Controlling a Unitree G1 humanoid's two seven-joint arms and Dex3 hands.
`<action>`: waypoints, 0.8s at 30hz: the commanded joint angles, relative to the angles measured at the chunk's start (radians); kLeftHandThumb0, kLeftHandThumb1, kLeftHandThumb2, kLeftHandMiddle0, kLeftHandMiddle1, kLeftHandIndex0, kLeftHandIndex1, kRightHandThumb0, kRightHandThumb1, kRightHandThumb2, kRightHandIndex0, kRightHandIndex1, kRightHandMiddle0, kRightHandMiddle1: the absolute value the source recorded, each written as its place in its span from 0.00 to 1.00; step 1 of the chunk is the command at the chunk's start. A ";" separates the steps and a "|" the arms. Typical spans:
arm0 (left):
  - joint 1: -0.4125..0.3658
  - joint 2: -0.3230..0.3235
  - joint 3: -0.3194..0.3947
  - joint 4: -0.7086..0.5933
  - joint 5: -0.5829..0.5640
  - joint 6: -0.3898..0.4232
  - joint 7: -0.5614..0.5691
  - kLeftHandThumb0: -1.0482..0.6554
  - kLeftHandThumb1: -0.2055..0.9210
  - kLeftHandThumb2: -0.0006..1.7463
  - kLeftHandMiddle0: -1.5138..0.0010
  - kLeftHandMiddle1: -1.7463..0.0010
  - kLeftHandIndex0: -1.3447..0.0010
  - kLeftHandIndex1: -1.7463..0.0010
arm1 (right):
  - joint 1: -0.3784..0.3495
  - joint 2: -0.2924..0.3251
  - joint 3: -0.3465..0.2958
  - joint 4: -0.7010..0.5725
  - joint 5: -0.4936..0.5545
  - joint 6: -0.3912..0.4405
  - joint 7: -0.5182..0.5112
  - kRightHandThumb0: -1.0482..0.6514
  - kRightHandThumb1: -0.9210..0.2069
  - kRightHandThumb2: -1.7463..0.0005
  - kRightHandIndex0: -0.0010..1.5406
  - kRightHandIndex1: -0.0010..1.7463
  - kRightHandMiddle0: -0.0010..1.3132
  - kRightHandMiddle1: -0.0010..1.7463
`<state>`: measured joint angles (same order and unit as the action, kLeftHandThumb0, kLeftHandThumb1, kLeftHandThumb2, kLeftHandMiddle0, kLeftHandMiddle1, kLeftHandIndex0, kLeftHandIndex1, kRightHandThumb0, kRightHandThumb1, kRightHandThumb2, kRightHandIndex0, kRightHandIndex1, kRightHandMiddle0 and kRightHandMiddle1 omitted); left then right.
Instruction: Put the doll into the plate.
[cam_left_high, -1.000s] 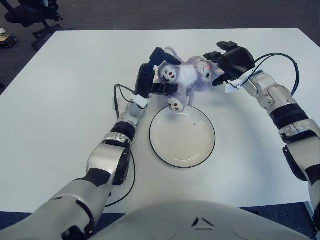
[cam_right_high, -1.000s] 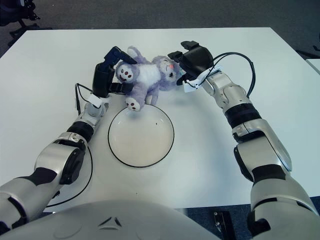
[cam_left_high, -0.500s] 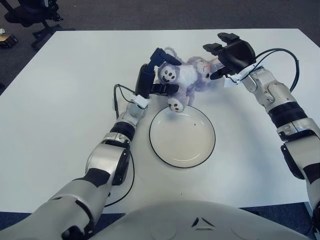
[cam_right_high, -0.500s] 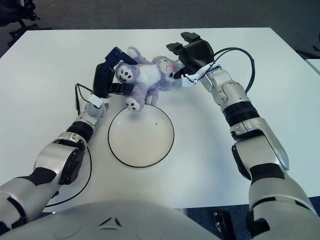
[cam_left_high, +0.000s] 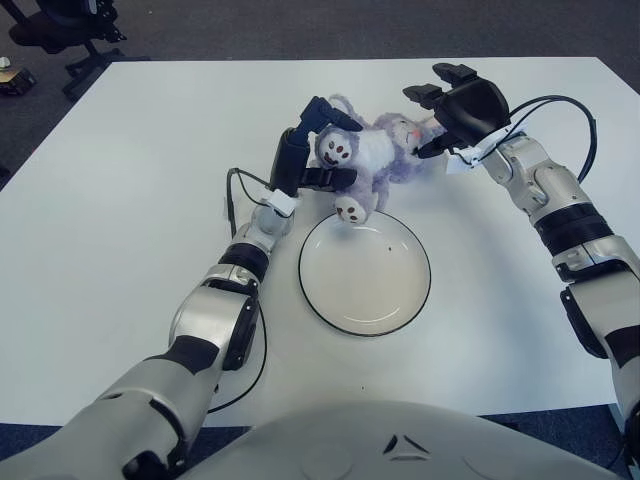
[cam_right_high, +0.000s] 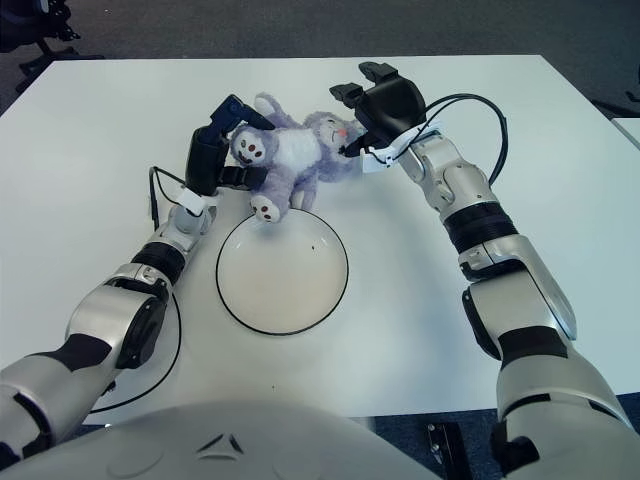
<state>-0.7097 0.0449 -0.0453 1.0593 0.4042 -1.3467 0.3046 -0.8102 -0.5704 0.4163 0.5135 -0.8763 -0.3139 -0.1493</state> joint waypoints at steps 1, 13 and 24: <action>0.052 0.012 -0.007 0.032 0.003 0.011 0.010 0.61 0.92 0.26 0.79 0.08 0.62 0.24 | -0.013 0.008 -0.019 -0.031 0.031 0.010 0.045 0.25 0.11 1.00 0.16 0.00 0.34 0.00; 0.052 0.017 -0.007 0.026 0.017 0.015 0.029 0.61 0.91 0.27 0.79 0.08 0.62 0.23 | -0.002 0.033 -0.024 -0.081 0.089 0.061 0.210 0.25 0.12 1.00 0.17 0.00 0.32 0.00; 0.050 0.024 -0.006 0.018 0.072 0.013 0.112 0.61 0.91 0.27 0.79 0.09 0.63 0.23 | -0.010 0.067 -0.015 -0.055 0.093 0.079 0.243 0.26 0.12 1.00 0.18 0.00 0.30 0.00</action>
<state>-0.7095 0.0562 -0.0474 1.0554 0.4557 -1.3355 0.3876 -0.8098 -0.5132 0.4016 0.4475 -0.7940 -0.2380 0.0847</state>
